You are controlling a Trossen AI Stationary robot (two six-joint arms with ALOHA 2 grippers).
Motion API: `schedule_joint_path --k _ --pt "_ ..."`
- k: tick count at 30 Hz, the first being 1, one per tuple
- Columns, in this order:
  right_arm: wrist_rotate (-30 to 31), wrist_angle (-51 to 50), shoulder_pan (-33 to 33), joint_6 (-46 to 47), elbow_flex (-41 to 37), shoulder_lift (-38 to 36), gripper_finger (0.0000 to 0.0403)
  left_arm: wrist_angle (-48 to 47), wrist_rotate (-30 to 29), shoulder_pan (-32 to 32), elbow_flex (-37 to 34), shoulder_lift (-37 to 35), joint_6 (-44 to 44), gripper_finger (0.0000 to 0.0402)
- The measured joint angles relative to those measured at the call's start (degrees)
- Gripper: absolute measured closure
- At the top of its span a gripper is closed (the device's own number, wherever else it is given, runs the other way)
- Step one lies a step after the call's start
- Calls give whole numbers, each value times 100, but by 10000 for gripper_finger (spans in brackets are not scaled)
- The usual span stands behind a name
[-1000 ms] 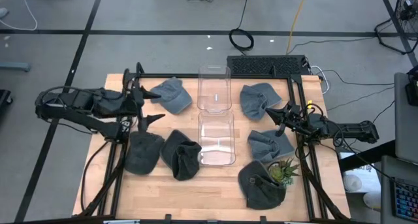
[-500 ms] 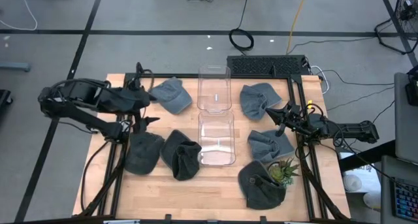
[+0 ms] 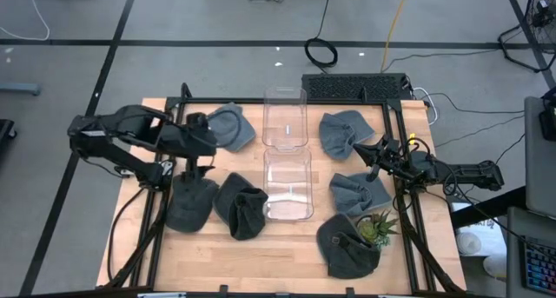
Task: Pick & Place hat
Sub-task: Put the top right black cap into the top transparent bin
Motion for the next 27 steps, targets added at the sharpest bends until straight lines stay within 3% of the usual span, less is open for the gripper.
schedule_joint_path --k 11,27 --pt "0 -2 0 -2 -1 0 403 -245 928 629 182 776 1185 39" --pt "0 -2 -1 -2 0 0 403 -499 1286 1707 182 1657 2957 39"
